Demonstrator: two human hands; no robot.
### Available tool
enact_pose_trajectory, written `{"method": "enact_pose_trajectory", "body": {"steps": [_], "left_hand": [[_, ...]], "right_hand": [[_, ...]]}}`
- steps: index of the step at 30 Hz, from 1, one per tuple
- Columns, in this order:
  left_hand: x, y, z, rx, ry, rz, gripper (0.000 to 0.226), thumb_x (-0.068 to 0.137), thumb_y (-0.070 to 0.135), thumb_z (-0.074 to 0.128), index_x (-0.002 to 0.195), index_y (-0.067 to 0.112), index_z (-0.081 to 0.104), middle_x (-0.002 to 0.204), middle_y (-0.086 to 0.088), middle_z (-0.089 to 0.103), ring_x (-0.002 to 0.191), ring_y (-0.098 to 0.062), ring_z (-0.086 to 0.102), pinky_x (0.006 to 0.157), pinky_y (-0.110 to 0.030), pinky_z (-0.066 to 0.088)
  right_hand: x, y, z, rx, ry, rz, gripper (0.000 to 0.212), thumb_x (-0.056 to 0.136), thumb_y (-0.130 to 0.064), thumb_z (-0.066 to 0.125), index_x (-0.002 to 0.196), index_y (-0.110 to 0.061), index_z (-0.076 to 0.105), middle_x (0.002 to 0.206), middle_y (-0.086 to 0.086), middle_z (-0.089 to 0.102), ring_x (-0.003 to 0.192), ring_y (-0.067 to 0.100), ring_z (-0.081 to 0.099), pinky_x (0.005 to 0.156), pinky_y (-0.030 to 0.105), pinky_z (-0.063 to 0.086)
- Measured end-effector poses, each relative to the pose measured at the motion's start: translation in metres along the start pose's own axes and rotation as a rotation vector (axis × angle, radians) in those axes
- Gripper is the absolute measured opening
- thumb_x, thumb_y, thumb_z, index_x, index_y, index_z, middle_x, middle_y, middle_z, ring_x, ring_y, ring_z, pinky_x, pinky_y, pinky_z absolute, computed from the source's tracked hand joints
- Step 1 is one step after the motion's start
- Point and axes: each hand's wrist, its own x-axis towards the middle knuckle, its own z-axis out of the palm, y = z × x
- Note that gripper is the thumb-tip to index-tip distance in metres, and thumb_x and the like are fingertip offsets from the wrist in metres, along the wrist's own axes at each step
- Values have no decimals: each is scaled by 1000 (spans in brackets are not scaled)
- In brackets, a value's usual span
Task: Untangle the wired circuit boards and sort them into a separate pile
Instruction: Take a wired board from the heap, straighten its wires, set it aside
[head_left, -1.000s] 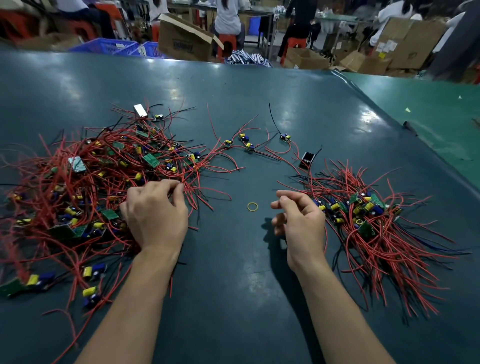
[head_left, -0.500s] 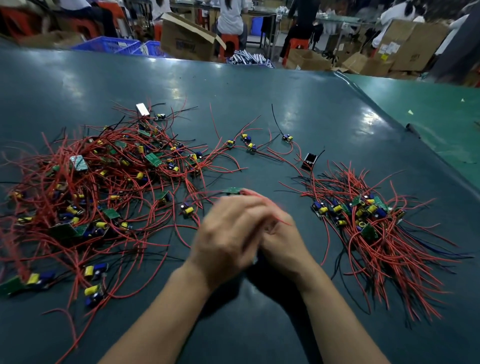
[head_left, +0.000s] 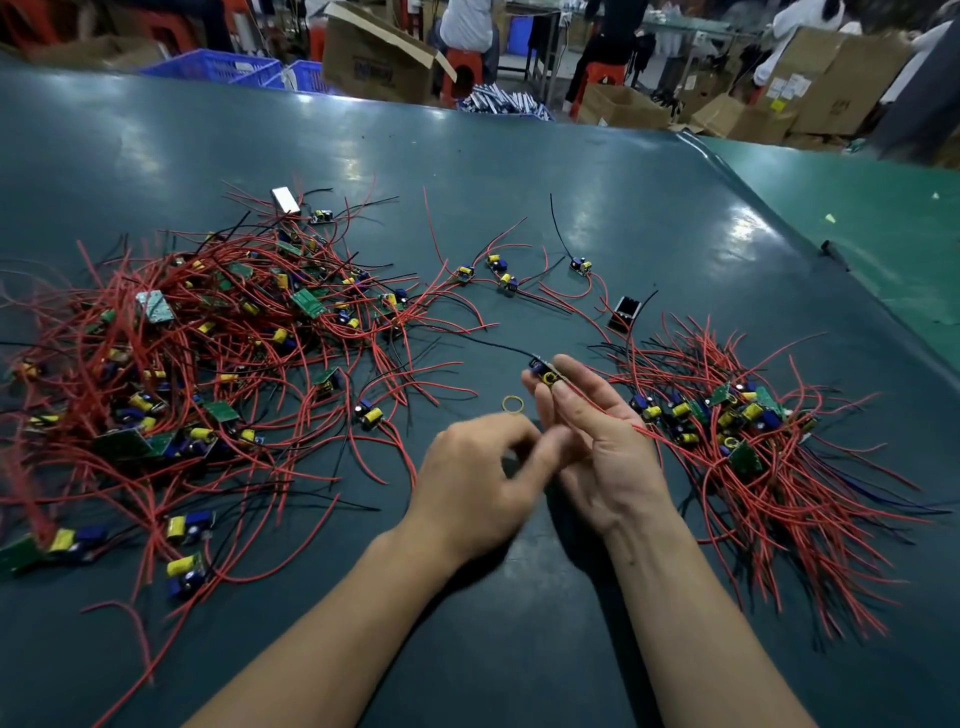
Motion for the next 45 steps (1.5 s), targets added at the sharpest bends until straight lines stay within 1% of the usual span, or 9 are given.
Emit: {"method": "enact_pose_trajectory", "body": {"steps": [4,8,13,21,26,31,35,40,45], "left_hand": [[13,-9,-6,-284,104,-323,19,90,36,67,102,22,72,85,6,71,57,-18,57,56,-30,49],[15,-7,-7,-531,155,-347,13,91,17,67,90,28,72,77,13,71,57,-5,58,49,-16,46],[18,-11,-12,-622,151,-394,12,93,18,63,87,20,74,68,8,69,47,-5,50,48,-16,41],[17,-15,-20,-779,143,-518,14,95,10,59,99,12,73,72,4,70,49,-8,48,43,-16,37],[15,-16,-20,-791,103,-536,17,95,12,60,91,15,76,72,2,68,50,-9,49,41,-17,36],[24,-18,-15,-820,190,-588,31,95,-2,51,76,15,69,58,0,60,49,-12,44,48,-21,34],[27,-31,-21,-1011,235,-751,35,103,-1,32,87,13,60,72,-1,61,61,-13,52,57,-24,41],[31,-27,-15,-840,157,-650,29,96,-12,41,90,7,62,58,4,66,44,-4,51,45,-18,41],[24,-29,-16,-873,190,-592,25,96,-7,46,90,7,66,64,0,66,50,-9,51,49,-24,41]], "right_hand": [[-1,4,-1,-131,4,-6,13,74,-6,67,87,-6,69,83,12,75,69,17,72,61,22,58],[-3,7,-2,-398,27,13,15,72,-23,72,82,-12,68,64,4,68,49,11,62,44,18,50],[-6,9,-2,-550,-45,-112,7,85,-12,69,91,-10,68,76,8,73,58,17,67,48,21,52],[27,-4,26,-283,170,-136,11,94,-2,59,85,-4,62,65,10,70,54,17,68,47,21,53],[76,-26,59,-5,178,44,7,96,-3,56,96,3,59,113,20,64,105,31,66,70,26,59],[66,18,94,-745,-108,73,8,96,-14,61,90,-10,62,94,11,64,72,22,60,60,29,53],[60,64,131,-1765,-384,-250,31,91,-32,65,115,-13,66,116,9,67,107,27,62,92,40,51],[38,128,160,-1955,-681,-330,55,96,-47,55,143,-22,42,143,13,42,127,35,45,99,52,44],[29,149,152,-2020,-776,-441,36,100,-37,51,124,-14,62,122,15,54,115,36,46,92,48,42]]}}
